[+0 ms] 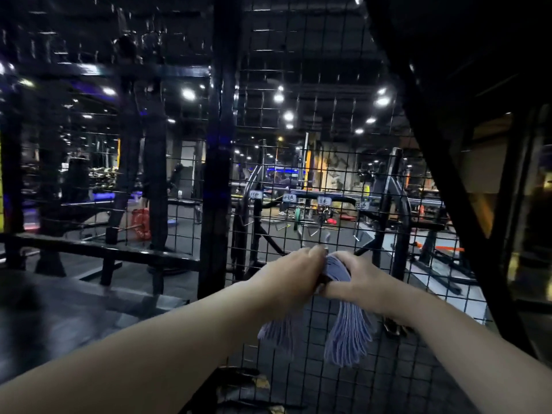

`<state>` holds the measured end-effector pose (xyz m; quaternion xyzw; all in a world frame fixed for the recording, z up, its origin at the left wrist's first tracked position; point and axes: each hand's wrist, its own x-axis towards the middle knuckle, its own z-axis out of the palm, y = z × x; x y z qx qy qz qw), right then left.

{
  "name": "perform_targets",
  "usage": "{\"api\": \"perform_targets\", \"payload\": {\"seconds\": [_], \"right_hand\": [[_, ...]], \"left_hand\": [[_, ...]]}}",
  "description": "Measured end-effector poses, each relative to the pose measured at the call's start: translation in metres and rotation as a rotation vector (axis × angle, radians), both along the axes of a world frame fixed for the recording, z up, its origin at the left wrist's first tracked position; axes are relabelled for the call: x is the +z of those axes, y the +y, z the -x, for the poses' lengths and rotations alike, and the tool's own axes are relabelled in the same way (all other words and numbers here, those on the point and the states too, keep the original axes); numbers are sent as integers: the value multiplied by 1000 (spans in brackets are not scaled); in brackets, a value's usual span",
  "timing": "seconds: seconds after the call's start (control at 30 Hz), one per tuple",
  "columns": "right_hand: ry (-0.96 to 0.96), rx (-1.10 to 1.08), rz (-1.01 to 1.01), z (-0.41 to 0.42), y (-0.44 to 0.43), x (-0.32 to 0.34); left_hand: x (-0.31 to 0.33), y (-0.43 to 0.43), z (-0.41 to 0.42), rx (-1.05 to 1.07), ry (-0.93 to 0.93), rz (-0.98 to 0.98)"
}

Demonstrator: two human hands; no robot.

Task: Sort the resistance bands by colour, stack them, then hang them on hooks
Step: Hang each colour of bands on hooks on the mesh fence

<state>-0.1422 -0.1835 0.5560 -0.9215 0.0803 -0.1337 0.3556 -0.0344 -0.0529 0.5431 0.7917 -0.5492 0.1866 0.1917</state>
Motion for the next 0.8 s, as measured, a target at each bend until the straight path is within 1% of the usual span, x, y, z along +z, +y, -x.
{"api": "perform_targets", "payload": {"seconds": [0.1,0.23,0.3,0.37,0.43,0.5,0.57,0.67,0.8], "right_hand": [[-18,-32,76,-4,-17,-3],[-68,-46,43,-8,-39,-4],[-103,-124,125,-11,-50,-5],[-166,-246,277,-18,-57,-10],[-214,-294,336,-23,-60,-14],[-238,-297,329,-29,-62,-15],[-232,-321,276,-35,-67,-16],[-237,-402,247,-45,-75,-23],[-308,-508,194,-57,-86,-33]], "left_hand": [[2,-20,-7,-7,-28,-45],[2,-50,-17,-21,-68,-12],[3,-65,-20,-26,-67,17],[5,-79,-22,-17,-60,36],[6,-91,-25,-11,-43,51],[9,-100,-27,5,-47,66],[10,-108,-29,10,-62,58],[7,-120,-32,11,-56,14],[2,-140,-40,6,-33,-11]]}}
